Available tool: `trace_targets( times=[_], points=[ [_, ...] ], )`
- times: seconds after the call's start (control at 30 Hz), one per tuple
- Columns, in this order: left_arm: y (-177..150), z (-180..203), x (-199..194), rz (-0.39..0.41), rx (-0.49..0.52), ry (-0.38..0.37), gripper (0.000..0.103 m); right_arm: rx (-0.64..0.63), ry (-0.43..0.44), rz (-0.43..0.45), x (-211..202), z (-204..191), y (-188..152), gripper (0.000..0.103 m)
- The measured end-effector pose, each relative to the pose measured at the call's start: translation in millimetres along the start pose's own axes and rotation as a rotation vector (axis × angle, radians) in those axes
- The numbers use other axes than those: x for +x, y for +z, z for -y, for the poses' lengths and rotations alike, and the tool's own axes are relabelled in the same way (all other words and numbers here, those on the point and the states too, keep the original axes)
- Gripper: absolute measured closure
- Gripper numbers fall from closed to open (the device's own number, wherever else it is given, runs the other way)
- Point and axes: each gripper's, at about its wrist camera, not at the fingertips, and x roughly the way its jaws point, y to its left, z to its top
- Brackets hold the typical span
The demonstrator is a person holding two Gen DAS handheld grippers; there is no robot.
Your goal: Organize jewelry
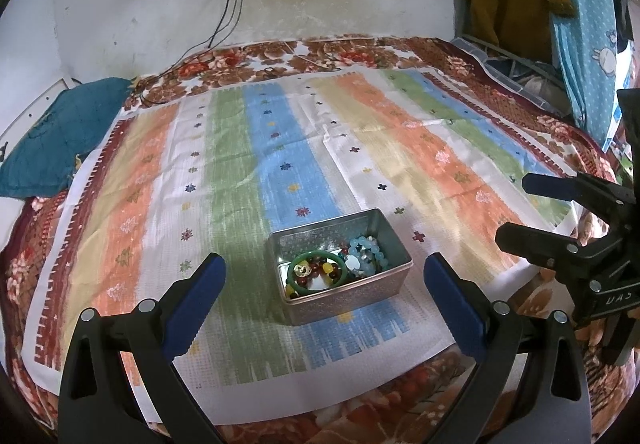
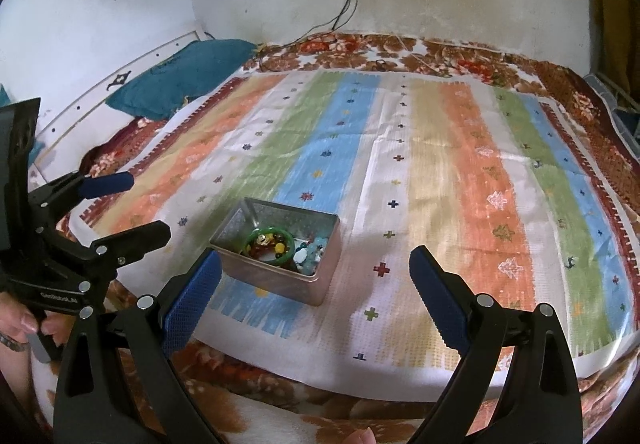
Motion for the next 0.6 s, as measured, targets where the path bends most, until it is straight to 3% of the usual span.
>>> trace_targets(
  times=[0.6],
  points=[
    [-0.3, -4.1, -2.1, 0.008, -0.040, -0.018, 0.006, -0.011, -0.005, -0.008, 3.2, -2.3, 0.7, 0.006]
  ],
)
